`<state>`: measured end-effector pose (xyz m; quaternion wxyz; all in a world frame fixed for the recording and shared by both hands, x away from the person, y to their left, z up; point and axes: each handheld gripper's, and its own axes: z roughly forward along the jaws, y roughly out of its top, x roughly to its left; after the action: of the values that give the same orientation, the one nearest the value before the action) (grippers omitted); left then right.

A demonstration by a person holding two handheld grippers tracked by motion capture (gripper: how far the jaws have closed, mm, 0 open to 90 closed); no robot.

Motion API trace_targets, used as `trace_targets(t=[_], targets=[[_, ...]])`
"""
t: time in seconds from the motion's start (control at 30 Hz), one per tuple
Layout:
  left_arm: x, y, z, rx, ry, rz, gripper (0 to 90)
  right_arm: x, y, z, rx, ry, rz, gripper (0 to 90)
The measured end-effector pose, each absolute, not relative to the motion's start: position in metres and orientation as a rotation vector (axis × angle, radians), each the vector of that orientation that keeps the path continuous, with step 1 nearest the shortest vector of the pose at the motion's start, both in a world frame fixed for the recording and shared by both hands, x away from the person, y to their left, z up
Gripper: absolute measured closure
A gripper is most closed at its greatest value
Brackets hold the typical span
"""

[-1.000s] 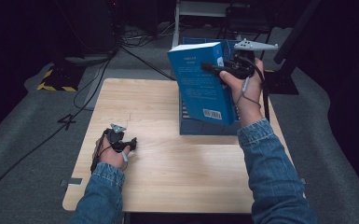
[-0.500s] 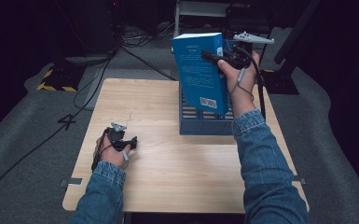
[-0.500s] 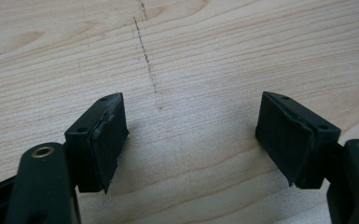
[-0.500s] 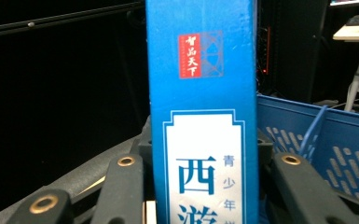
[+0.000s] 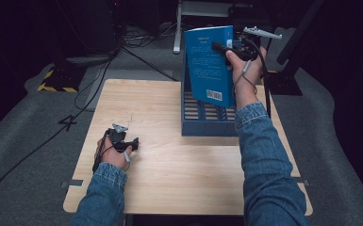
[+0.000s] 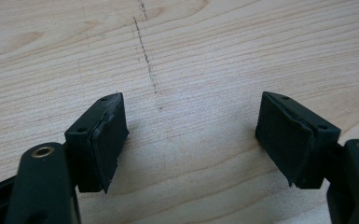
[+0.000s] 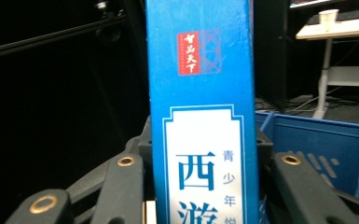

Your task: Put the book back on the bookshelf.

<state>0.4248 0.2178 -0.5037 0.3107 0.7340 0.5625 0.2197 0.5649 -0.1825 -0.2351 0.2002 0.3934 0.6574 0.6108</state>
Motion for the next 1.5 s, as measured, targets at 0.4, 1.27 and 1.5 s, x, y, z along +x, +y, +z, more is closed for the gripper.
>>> trace_targets(t=[0.4,1.27,1.5], targets=[[0.426,0.218,-0.504,1.94,1.482,0.58,24.8,0.581,-0.169,-0.241,1.182,1.765,1.691,61.5],[0.429,0.213,-0.504,1.942,1.479,0.581,25.3,0.58,-0.123,-0.301,1.158,1.809,1.54,60.3],[0.429,0.212,-0.504,1.944,1.477,0.584,25.4,0.578,-0.101,-0.314,1.109,1.832,1.425,59.7]])
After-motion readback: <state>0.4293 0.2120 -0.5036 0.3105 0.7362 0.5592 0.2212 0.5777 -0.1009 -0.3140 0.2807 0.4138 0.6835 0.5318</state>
